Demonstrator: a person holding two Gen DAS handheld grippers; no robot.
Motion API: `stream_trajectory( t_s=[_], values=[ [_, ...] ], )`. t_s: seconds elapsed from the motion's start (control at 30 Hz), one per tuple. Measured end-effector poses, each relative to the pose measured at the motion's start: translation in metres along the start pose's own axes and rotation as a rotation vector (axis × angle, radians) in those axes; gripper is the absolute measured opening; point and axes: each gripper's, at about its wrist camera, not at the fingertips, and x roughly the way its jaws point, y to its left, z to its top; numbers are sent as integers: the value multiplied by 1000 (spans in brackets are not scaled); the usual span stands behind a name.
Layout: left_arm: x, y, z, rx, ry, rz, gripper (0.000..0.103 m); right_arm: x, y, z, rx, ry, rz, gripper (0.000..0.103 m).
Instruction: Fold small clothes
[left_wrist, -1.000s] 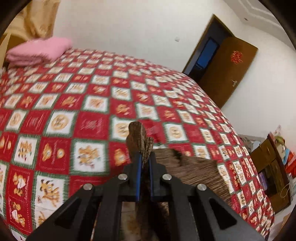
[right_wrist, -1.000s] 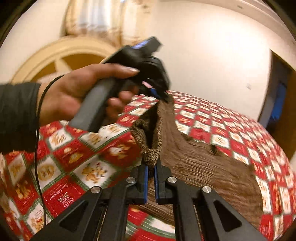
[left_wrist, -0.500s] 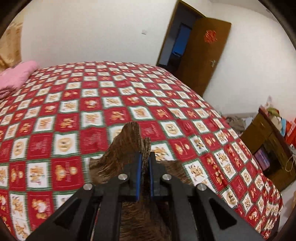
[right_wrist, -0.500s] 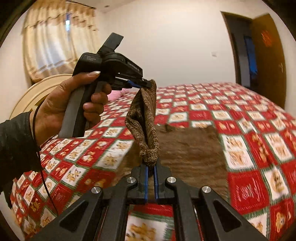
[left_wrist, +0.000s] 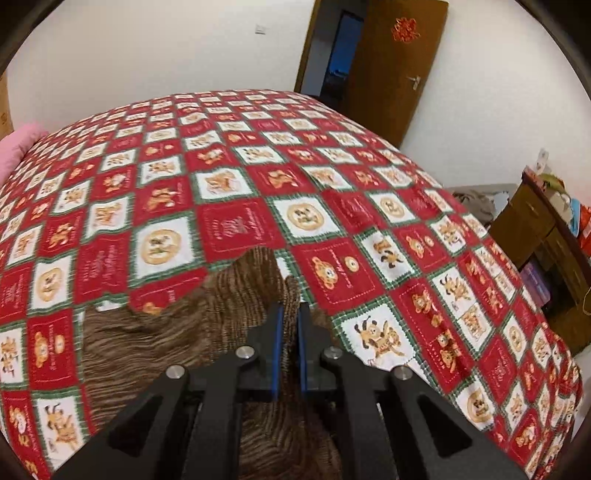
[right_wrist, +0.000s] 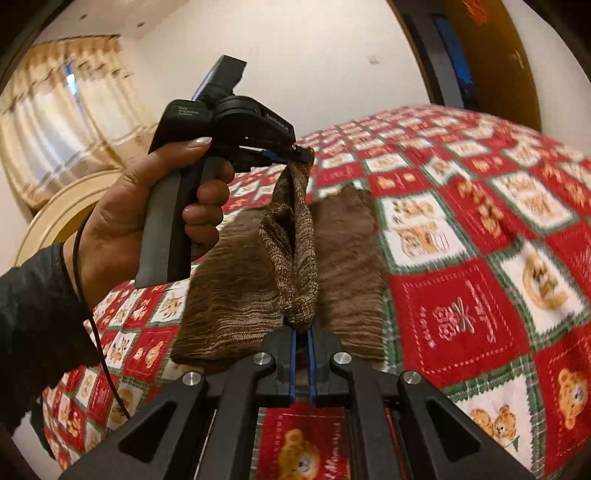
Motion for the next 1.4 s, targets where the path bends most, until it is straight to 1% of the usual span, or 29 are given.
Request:
stream_trajectory(
  t_s=[0.07,0.13,0.17,0.2,0.23,0.27,0.3,0.33,0.43,0.5,0.53,0.57,0.6,0.67,0.7,0.73,0.77,0.83,0.87,0.9,0.93,0.97,1.0,1.03,1.07,1.17,1.23,1.3,1.4],
  values=[
    [14,-9,-2,11,21,-14,8,5,-11,-3,44,13,0,4],
    [21,-13,-7,-7,39,-3,10,9,-23,-7,82,24,-8,4],
    [19,-16,-10,-9,30,-32,10,11,-29,-10,104,29,-6,4],
    [14,-18,-12,0,17,-46,17,13,-34,-12,127,31,2,4],
    [8,-20,-16,19,4,-48,30,12,-39,-14,158,22,20,4],
    [-1,-21,-20,33,-12,-46,38,10,-41,-15,169,11,23,4],
    [-16,-18,-28,47,-47,-41,51,9,-42,-15,172,4,24,4],
    [-26,-16,-33,60,-72,-28,60,9,-42,-16,174,0,25,4],
    [-55,3,-58,102,-121,39,71,7,-46,-21,202,-19,42,5],
    [-69,20,-78,130,-138,116,77,5,-48,-22,211,-23,53,8],
    [-70,25,-84,135,-142,143,77,3,-46,-22,209,-28,49,10],
    [-76,36,-98,140,-143,179,77,-1,-45,-22,204,-39,30,22],
    [-76,43,-106,138,-137,199,79,-6,-43,-22,199,-56,-2,51],
    [-77,57,-124,120,-126,229,83,-20,-42,-17,201,-136,-50,78],
    [-76,66,-135,99,-119,234,87,-24,-42,-12,188,-165,-57,78],
    [-74,71,-141,76,-106,230,89,-23,-38,-4,158,-166,-74,78],
    [-72,75,-145,58,-96,222,89,-18,-33,6,128,-143,-90,78],
    [-65,80,-152,7,-62,193,89,-8,-24,22,88,-113,-75,78],
    [-62,80,-154,-4,-49,184,89,0,-18,29,58,-94,-71,74],
    [-59,79,-156,-5,-42,178,90,13,-10,38,12,-56,-89,62],
    [-58,77,-156,3,-40,183,91,24,-5,42,-22,-21,-103,54],
    [-58,76,-156,5,-44,185,92,33,-2,44,-49,12,-118,37],
    [-60,75,-158,4,-50,182,95,44,-1,46,-73,51,-145,24],
    [-62,75,-161,2,-55,179,100,51,-2,45,-80,72,-157,17],
    [-61,76,-162,-3,-56,173,102,54,-3,43,-84,88,-166,5],
    [-64,83,-171,-22,-46,130,103,49,-15,26,-78,100,-190,4],
    [-60,84,-171,-32,-25,123,103,46,-20,14,-85,93,-205,4],
    [-56,85,-171,-37,-5,116,103,45,-25,14,-62,94,-196,4],
    [-57,88,-172,-59,-7,101,103,49,-21,22,-75,96,-188,5]
  ],
)
